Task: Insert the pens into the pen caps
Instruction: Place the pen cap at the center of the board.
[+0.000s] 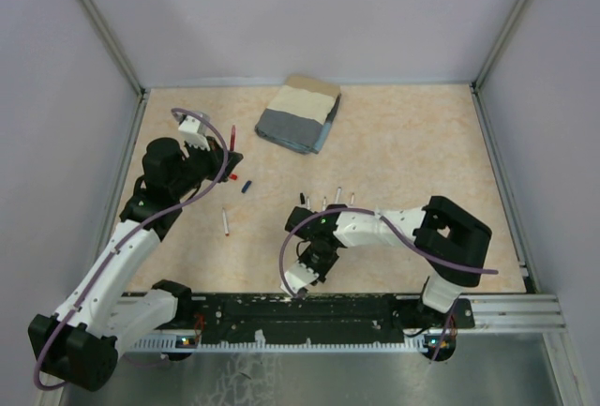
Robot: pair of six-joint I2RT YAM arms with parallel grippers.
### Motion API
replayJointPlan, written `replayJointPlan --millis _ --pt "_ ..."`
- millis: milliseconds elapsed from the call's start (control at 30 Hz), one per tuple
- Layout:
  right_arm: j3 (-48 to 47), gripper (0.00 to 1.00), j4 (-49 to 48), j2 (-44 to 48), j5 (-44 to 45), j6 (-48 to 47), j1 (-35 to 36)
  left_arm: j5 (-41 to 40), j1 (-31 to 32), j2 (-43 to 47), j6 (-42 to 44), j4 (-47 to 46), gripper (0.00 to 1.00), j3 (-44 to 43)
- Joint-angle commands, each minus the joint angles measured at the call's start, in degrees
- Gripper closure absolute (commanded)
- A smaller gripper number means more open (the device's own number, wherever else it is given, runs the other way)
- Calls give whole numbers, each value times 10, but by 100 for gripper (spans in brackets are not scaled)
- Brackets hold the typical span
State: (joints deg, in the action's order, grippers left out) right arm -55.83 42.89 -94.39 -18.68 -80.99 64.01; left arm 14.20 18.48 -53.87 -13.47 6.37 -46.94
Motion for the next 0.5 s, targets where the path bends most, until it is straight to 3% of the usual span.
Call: replayJointPlan --millis 0,200,467 --pt "2 85 -8 -21 -15 -3 7 9 -2 11 -2 -19 100 4" --pt "1 82 -8 -30 -16 1 8 8 -3 12 -2 -20 100 4" --pt "-10 65 5 -29 -18 7 9 8 -3 14 -2 -19 100 4"
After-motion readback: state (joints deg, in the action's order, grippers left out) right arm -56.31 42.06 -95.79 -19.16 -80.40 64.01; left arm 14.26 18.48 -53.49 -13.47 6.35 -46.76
